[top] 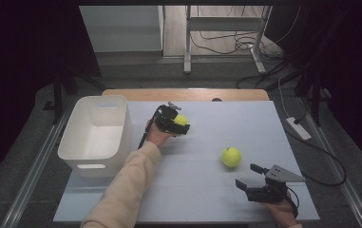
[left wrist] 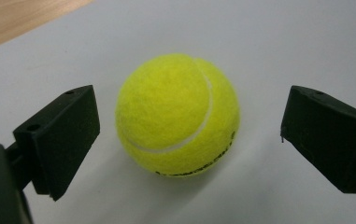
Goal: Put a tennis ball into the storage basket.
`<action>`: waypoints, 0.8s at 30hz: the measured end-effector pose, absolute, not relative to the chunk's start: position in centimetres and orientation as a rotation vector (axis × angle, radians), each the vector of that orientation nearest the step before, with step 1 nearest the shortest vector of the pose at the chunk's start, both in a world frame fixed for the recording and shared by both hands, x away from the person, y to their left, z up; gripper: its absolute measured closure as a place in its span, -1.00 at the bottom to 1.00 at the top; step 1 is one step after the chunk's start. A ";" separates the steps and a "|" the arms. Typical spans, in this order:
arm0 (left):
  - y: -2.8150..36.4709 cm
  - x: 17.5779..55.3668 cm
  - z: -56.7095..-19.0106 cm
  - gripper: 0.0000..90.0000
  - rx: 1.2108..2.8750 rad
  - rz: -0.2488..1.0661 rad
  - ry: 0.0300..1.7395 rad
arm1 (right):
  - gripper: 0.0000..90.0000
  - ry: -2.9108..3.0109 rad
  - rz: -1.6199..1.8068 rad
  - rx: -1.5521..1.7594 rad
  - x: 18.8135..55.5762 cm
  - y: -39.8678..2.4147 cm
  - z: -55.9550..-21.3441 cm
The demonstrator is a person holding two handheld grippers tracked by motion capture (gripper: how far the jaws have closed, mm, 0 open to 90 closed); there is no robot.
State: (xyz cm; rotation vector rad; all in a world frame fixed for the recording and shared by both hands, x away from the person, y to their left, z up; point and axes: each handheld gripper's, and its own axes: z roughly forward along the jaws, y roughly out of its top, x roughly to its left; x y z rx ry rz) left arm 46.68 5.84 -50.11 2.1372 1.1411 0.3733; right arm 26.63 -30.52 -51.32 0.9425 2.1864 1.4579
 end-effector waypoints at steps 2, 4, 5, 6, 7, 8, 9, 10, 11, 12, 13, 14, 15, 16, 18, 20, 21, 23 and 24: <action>5.9 46.8 -50.2 -0.88 2.141 0.373 1.142 | -0.73 2.187 1.455 0.943 26.6 -30.5 -51.3; 5.9 47.0 -50.4 -0.88 2.131 0.365 1.153 | -0.74 2.187 1.458 0.942 26.7 -30.5 -51.3; 6.0 47.1 -50.5 -0.88 2.127 0.361 1.155 | -0.74 2.187 1.458 0.942 26.7 -30.5 -51.3; 6.0 47.1 -50.6 -0.88 2.121 0.360 1.160 | -0.74 2.187 1.458 0.941 26.7 -30.5 -51.3; 6.0 47.2 -50.7 -0.88 2.119 0.358 1.162 | -0.74 2.188 1.455 0.942 26.7 -30.5 -51.3; 6.0 47.3 -50.8 -0.87 2.118 0.355 1.163 | -0.74 2.189 1.454 0.942 26.7 -30.5 -51.4; 6.0 47.4 -50.8 -0.87 2.119 0.354 1.163 | -0.74 2.189 1.454 0.942 26.7 -30.5 -51.4; 6.0 47.5 -50.9 -0.87 2.121 0.347 1.165 | -0.74 2.189 1.454 0.943 26.7 -30.5 -51.4; 5.9 47.6 -51.0 -0.87 2.114 0.340 1.167 | -0.74 2.189 1.453 0.944 26.7 -30.5 -51.4; 5.9 47.7 -51.1 -0.87 2.117 0.336 1.166 | -0.74 2.188 1.454 0.945 26.7 -30.6 -51.4; 5.8 47.8 -51.2 -0.87 2.121 0.338 1.166 | -0.74 2.188 1.454 0.944 26.7 -30.6 -51.4; 5.7 47.8 -51.3 -0.87 2.120 0.337 1.168 | -0.74 2.188 1.454 0.945 26.7 -30.6 -51.4; 5.7 47.8 -51.3 -0.86 2.120 0.337 1.168 | -0.74 2.188 1.454 0.945 26.7 -30.6 -51.4; 5.7 48.0 -51.4 -0.84 2.127 0.335 1.171 | -0.74 2.186 1.453 0.946 26.7 -30.7 -51.4; 5.6 48.1 -51.6 -0.79 2.126 0.341 1.177 | -0.74 2.184 1.453 0.947 26.7 -30.7 -51.4; 5.7 48.1 -51.6 -0.74 2.128 0.339 1.175 | -0.74 2.184 1.453 0.948 26.7 -30.8 -51.4; 5.7 48.1 -51.7 -0.65 2.127 0.338 1.173 | -0.74 2.185 1.452 0.947 26.7 -30.8 -51.4; 5.7 48.1 -51.7 -0.49 2.123 0.330 1.169 | -0.73 2.185 1.451 0.948 26.7 -30.8 -51.4; 5.8 48.2 -51.7 -0.44 2.119 0.329 1.170 | -0.73 2.184 1.450 0.949 26.7 -30.8 -51.4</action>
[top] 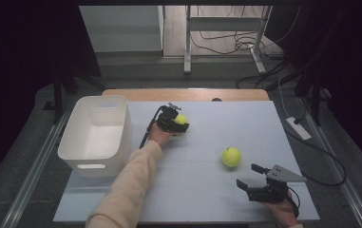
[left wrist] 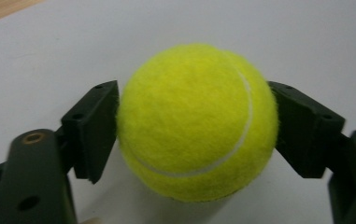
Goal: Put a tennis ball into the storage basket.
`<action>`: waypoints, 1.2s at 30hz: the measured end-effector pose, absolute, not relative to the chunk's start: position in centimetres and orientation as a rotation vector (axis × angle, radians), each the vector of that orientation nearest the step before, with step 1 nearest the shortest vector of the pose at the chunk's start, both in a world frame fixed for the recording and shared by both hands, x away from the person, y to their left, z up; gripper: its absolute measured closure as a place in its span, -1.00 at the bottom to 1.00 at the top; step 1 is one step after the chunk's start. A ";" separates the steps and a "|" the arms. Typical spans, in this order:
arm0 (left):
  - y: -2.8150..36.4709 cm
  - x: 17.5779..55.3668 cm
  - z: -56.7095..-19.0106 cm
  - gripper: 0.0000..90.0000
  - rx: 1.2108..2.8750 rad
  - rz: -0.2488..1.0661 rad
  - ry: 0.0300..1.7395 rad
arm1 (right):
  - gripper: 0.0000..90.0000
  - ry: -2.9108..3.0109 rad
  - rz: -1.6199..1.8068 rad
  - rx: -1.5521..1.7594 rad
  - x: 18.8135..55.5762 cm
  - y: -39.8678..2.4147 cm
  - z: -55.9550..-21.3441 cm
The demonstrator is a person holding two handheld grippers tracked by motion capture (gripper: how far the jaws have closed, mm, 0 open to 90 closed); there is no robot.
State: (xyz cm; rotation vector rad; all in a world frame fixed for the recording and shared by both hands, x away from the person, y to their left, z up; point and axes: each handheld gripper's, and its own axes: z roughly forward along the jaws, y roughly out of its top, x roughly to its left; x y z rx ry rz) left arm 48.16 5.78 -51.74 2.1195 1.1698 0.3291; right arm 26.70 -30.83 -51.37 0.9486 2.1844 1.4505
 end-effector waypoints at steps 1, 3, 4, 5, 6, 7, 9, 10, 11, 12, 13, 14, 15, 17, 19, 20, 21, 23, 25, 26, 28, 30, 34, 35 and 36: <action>5.8 48.2 -51.7 -0.43 2.113 0.327 1.175 | -0.73 2.183 1.451 0.949 26.7 -30.8 -51.4; 5.8 48.2 -51.7 -0.42 2.121 0.327 1.171 | -0.73 2.183 1.453 0.949 26.7 -30.8 -51.4; 5.8 48.1 -51.7 -0.42 2.124 0.328 1.172 | -0.73 2.183 1.452 0.949 26.7 -30.8 -51.4; 5.8 48.1 -51.6 -0.41 2.128 0.330 1.172 | -0.73 2.183 1.452 0.948 26.7 -30.8 -51.4; 5.8 48.1 -51.6 -0.41 2.130 0.336 1.174 | -0.73 2.183 1.452 0.948 26.7 -30.8 -51.4; 5.8 48.0 -51.5 -0.41 2.132 0.342 1.177 | -0.73 2.184 1.451 0.948 26.7 -30.8 -51.4; 5.9 47.9 -51.4 -0.41 2.127 0.339 1.177 | -0.73 2.185 1.450 0.949 26.7 -30.8 -51.4; 6.0 47.9 -51.2 -0.41 2.127 0.334 1.173 | -0.73 2.184 1.450 0.949 26.7 -30.8 -51.4; 6.0 47.9 -51.2 -0.41 2.127 0.334 1.173 | -0.73 2.185 1.448 0.948 26.7 -30.8 -51.4; 6.1 47.8 -51.0 -0.41 2.119 0.328 1.169 | -0.73 2.185 1.446 0.950 26.7 -30.8 -51.4; 6.1 47.8 -51.0 -0.41 2.119 0.328 1.169 | -0.73 2.183 1.449 0.951 26.7 -30.8 -51.4; 6.2 47.7 -50.8 -0.41 2.117 0.327 1.165 | -0.73 2.183 1.449 0.951 26.7 -30.8 -51.4; 6.2 47.6 -50.7 -0.41 2.115 0.327 1.162 | -0.73 2.185 1.446 0.950 26.7 -30.8 -51.4; 6.2 47.3 -50.4 -0.41 2.118 0.334 1.149 | -0.73 2.185 1.447 0.948 26.7 -30.8 -51.4; 6.3 47.1 -50.1 -0.41 2.109 0.337 1.141 | -0.73 2.184 1.446 0.948 26.6 -30.8 -51.4; 6.3 47.0 -50.0 -0.41 2.105 0.338 1.137 | -0.73 2.184 1.446 0.948 26.6 -30.8 -51.4; 6.4 46.9 -49.9 -0.41 2.105 0.337 1.135 | -0.73 2.184 1.445 0.947 26.6 -30.8 -51.4; 6.5 46.7 -49.7 -0.41 2.104 0.339 1.127 | -0.73 2.184 1.445 0.948 26.6 -30.8 -51.4; 6.6 46.4 -49.5 -0.41 2.092 0.342 1.125 | -0.73 2.185 1.441 0.946 26.6 -30.8 -51.4; 6.7 46.3 -49.4 -0.41 2.085 0.342 1.126 | -0.73 2.185 1.440 0.945 26.6 -30.8 -51.4; 7.0 46.1 -49.1 -0.41 2.074 0.338 1.123 | -0.73 2.186 1.439 0.943 26.6 -30.7 -51.4; 7.1 45.9 -49.0 -0.41 2.067 0.340 1.120 | -0.73 2.186 1.442 0.943 26.6 -30.7 -51.4; 7.5 45.4 -48.6 -0.41 2.049 0.351 1.113 | -0.73 2.186 1.440 0.941 26.6 -30.6 -51.4; 7.5 45.3 -48.5 -0.41 2.046 0.352 1.113 | -0.73 2.186 1.440 0.941 26.6 -30.6 -51.4; 7.6 45.1 -48.4 -0.41 2.042 0.355 1.111 | -0.73 2.186 1.441 0.942 26.6 -30.6 -51.4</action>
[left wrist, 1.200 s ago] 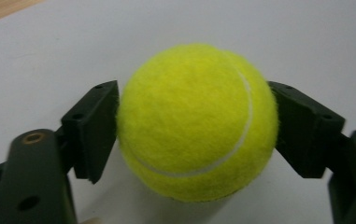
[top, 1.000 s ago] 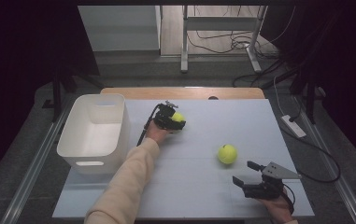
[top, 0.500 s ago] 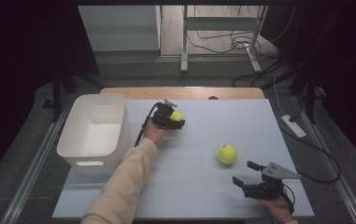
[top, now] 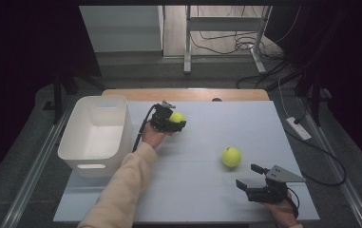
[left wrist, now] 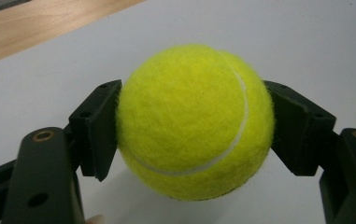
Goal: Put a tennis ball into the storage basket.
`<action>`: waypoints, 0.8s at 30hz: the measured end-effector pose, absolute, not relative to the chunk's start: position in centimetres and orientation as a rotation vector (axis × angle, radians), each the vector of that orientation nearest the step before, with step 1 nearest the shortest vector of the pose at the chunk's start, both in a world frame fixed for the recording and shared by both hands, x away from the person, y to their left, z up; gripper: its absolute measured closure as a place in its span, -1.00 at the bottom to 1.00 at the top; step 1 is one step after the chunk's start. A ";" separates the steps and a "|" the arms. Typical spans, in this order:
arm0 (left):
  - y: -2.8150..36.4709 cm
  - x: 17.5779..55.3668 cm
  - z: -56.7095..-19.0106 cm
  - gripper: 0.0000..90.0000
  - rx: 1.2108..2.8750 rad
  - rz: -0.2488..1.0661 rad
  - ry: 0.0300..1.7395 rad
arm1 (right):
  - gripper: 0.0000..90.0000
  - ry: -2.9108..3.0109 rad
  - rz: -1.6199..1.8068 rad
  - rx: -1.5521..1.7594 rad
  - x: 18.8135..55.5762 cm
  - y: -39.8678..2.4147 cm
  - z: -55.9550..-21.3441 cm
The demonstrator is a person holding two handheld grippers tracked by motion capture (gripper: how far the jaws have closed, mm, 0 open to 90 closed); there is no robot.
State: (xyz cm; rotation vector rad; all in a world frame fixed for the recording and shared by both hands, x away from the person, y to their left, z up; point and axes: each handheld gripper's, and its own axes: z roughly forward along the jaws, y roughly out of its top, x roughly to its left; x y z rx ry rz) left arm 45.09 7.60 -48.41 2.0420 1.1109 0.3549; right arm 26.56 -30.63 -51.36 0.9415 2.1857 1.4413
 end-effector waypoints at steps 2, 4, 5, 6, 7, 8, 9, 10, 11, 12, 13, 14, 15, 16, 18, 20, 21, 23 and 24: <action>7.7 44.7 -48.3 -0.41 2.036 0.358 1.106 | -0.73 2.186 1.442 0.939 26.6 -30.6 -51.4; 7.8 44.4 -48.2 -0.41 2.036 0.361 1.099 | -0.73 2.189 1.437 0.940 26.6 -30.6 -51.4; 7.9 44.2 -48.2 -0.41 2.033 0.365 1.094 | -0.73 2.188 1.437 0.939 26.6 -30.6 -51.4; 8.0 44.1 -48.2 -0.41 2.032 0.366 1.094 | -0.73 2.188 1.436 0.940 26.6 -30.6 -51.4; 8.1 43.9 -48.1 -0.41 2.029 0.367 1.093 | -0.73 2.188 1.435 0.940 26.6 -30.6 -51.4; 8.2 43.8 -48.1 -0.41 2.027 0.370 1.093 | -0.73 2.189 1.435 0.940 26.6 -30.7 -51.4; 8.3 43.7 -48.0 -0.41 2.022 0.369 1.093 | -0.73 2.188 1.435 0.940 26.6 -30.7 -51.4; 8.4 43.5 -47.9 -0.41 2.018 0.370 1.091 | -0.73 2.187 1.436 0.940 26.6 -30.6 -51.4; 8.5 43.4 -47.9 -0.41 2.014 0.372 1.091 | -0.73 2.188 1.435 0.940 26.6 -30.6 -51.4; 8.6 43.3 -47.8 -0.41 2.011 0.375 1.091 | -0.73 2.189 1.434 0.939 26.6 -30.6 -51.4; 8.6 43.2 -47.7 -0.41 2.009 0.382 1.087 | -0.73 2.189 1.434 0.939 26.6 -30.6 -51.4; 8.7 43.0 -47.7 -0.41 2.004 0.384 1.085 | -0.73 2.190 1.433 0.937 26.6 -30.6 -51.4; 8.7 42.9 -47.6 -0.41 2.002 0.384 1.082 | -0.73 2.190 1.432 0.937 26.6 -30.6 -51.4; 8.8 42.9 -47.5 -0.41 1.997 0.382 1.081 | -0.73 2.191 1.431 0.937 26.6 -30.6 -51.4; 8.8 42.6 -47.4 -0.41 1.990 0.382 1.075 | -0.73 2.191 1.431 0.937 26.6 -30.5 -51.4; 8.8 42.5 -47.3 -0.41 1.989 0.383 1.069 | -0.73 2.190 1.429 0.937 26.6 -30.5 -51.4; 8.8 42.3 -47.2 -0.41 1.988 0.384 1.063 | -0.73 2.191 1.427 0.937 26.6 -30.5 -51.4; 8.8 42.1 -47.1 -0.41 1.983 0.383 1.059 | -0.73 2.189 1.428 0.936 26.6 -30.5 -51.4; 8.8 42.1 -47.1 -0.41 1.983 0.383 1.059 | -0.73 2.189 1.428 0.936 26.6 -30.5 -51.4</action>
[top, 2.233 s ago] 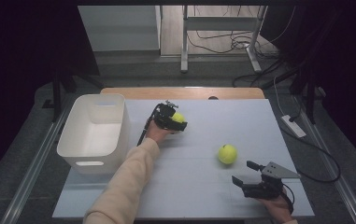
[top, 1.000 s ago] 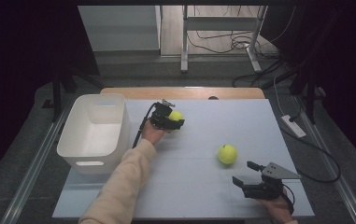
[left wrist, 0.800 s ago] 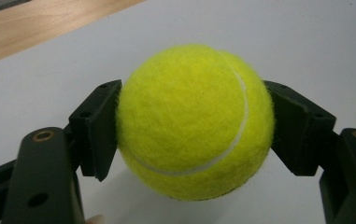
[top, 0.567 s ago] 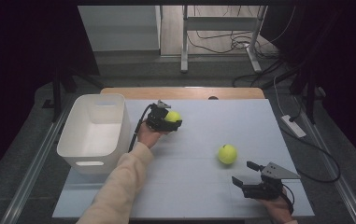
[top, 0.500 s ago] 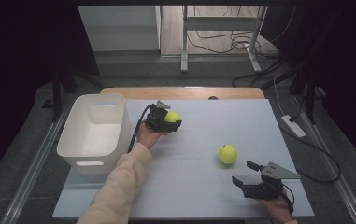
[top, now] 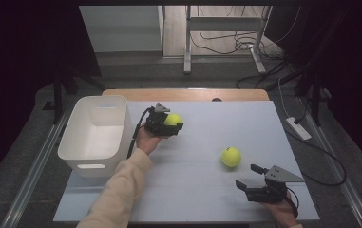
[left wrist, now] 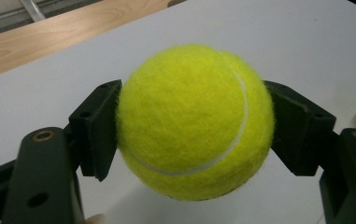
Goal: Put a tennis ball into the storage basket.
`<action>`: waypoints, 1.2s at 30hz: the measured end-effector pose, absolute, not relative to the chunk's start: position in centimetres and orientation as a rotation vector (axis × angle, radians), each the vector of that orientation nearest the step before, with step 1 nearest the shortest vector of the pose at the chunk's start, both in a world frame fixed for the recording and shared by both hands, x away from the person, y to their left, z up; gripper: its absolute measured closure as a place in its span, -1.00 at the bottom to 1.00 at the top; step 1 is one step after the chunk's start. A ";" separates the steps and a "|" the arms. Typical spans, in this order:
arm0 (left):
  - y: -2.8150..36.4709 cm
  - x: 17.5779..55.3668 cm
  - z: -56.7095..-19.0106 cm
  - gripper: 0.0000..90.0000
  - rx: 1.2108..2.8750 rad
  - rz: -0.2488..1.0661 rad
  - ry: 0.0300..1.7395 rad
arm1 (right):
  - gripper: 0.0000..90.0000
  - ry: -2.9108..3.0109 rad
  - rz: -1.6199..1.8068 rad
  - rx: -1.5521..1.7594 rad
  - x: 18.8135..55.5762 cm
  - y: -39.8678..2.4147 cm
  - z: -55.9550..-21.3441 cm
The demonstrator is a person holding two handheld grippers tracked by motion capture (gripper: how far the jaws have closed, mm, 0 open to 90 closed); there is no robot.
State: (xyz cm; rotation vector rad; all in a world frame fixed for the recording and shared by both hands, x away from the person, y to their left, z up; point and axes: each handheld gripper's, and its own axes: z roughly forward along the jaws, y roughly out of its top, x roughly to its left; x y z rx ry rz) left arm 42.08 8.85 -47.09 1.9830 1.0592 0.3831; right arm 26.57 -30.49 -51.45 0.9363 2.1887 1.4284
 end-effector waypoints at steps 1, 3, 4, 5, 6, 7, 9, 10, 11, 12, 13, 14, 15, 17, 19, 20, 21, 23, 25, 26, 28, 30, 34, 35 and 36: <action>8.9 41.9 -47.0 -0.41 1.980 0.381 1.057 | -0.73 2.189 1.428 0.938 26.6 -30.5 -51.4; 8.9 41.7 -46.9 -0.41 1.973 0.380 1.052 | -0.73 2.187 1.424 0.938 26.5 -30.5 -51.4; 8.9 41.5 -46.8 -0.41 1.973 0.380 1.047 | -0.73 2.186 1.423 0.938 26.5 -30.6 -51.4; 8.9 41.2 -46.8 -0.41 1.971 0.382 1.045 | -0.73 2.186 1.421 0.935 26.5 -30.6 -51.4; 8.9 41.0 -46.7 -0.41 1.972 0.384 1.041 | -0.73 2.184 1.425 0.938 26.4 -30.6 -51.4; 9.0 40.9 -46.6 -0.41 1.973 0.385 1.035 | -0.73 2.184 1.421 0.940 26.3 -30.6 -51.4; 9.0 40.5 -46.5 -0.41 1.973 0.388 1.032 | -0.73 2.177 1.428 0.945 26.2 -30.7 -51.4; 9.0 40.2 -46.4 -0.41 1.974 0.393 1.029 | -0.73 2.173 1.432 0.948 26.2 -30.7 -51.4; 9.0 40.0 -46.3 -0.41 1.974 0.396 1.027 | -0.73 2.168 1.436 0.950 26.2 -30.7 -51.3; 9.1 39.8 -46.1 -0.41 1.973 0.399 1.025 | -0.73 2.164 1.436 0.953 26.2 -30.8 -51.3; 9.1 39.5 -46.0 -0.41 1.971 0.402 1.024 | -0.73 2.157 1.440 0.958 26.3 -30.8 -51.2; 9.2 39.3 -45.9 -0.41 1.968 0.403 1.023 | -0.73 2.152 1.443 0.964 26.3 -30.8 -51.2; 9.2 39.0 -45.7 -0.41 1.967 0.407 1.019 | -0.73 2.148 1.445 0.966 26.3 -30.9 -51.2; 9.3 38.4 -45.2 -0.41 1.969 0.423 1.003 | -0.73 2.140 1.449 0.972 26.2 -30.9 -51.2; 9.4 38.1 -44.9 -0.41 1.961 0.427 0.992 | -0.73 2.141 1.445 0.973 26.2 -31.0 -51.2; 9.5 38.0 -44.8 -0.41 1.957 0.430 0.987 | -0.73 2.141 1.445 0.972 26.2 -31.0 -51.2; 9.6 37.9 -44.7 -0.41 1.950 0.428 0.987 | -0.73 2.141 1.445 0.973 26.2 -30.9 -51.2; 9.7 37.8 -44.6 -0.41 1.945 0.423 0.991 | -0.73 2.145 1.445 0.970 26.3 -30.9 -51.2; 9.9 37.8 -44.4 -0.41 1.945 0.416 1.001 | -0.73 2.146 1.448 0.967 26.4 -30.8 -51.2; 10.0 37.6 -44.3 -0.41 1.947 0.414 1.002 | -0.73 2.146 1.447 0.968 26.5 -30.8 -51.2; 10.2 37.3 -44.0 -0.41 1.944 0.421 1.003 | -0.73 2.144 1.449 0.970 26.6 -30.8 -51.2; 10.3 37.2 -43.8 -0.41 1.941 0.422 1.001 | -0.73 2.142 1.454 0.969 26.6 -30.8 -51.2; 10.6 36.5 -43.0 -0.41 1.922 0.435 0.999 | -0.73 2.139 1.460 0.969 26.6 -30.8 -51.2; 10.7 36.3 -42.8 -0.41 1.923 0.440 0.997 | -0.73 2.140 1.457 0.968 26.6 -30.8 -51.2; 10.7 36.2 -42.7 -0.41 1.922 0.442 0.995 | -0.73 2.143 1.456 0.965 26.5 -30.8 -51.1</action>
